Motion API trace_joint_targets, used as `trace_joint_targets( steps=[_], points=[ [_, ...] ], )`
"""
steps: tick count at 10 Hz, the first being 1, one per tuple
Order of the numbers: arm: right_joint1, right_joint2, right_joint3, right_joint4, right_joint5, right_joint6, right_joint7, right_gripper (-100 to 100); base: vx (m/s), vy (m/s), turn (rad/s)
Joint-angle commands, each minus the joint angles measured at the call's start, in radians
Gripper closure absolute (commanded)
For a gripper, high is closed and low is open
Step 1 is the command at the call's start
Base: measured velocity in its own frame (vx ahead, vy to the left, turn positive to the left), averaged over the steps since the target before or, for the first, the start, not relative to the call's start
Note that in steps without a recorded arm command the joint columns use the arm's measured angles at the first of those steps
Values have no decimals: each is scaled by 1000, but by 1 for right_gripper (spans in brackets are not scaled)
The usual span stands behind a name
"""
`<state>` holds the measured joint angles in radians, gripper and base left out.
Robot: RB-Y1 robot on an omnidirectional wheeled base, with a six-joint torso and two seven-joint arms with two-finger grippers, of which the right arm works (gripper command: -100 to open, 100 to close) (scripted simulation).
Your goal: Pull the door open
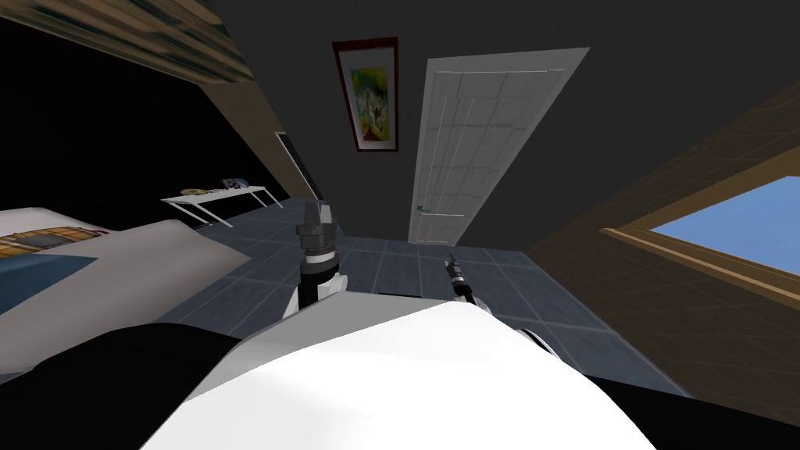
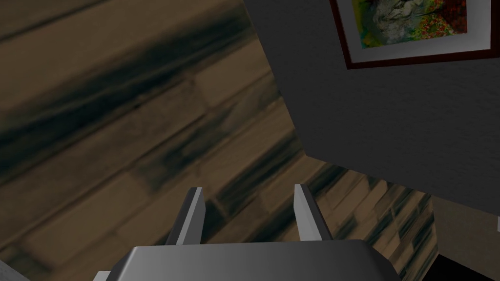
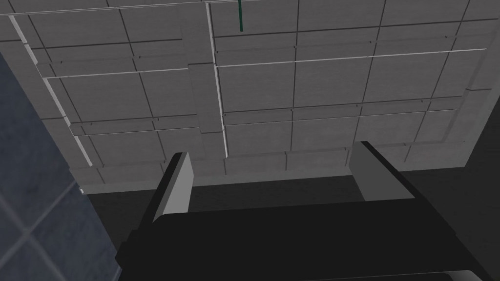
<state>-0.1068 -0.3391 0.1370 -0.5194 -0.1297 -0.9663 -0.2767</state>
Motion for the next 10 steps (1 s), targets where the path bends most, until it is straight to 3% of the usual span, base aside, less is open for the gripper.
trace_joint_targets(
  steps=[1, 10],
  points=[
    [3, -2, -7, -4, -2, 4, -1, -100, 202, -7, 12],
    [-3, -6, -26, 22, -7, -6, -4, -100, 189, 18, 4]
  ],
)
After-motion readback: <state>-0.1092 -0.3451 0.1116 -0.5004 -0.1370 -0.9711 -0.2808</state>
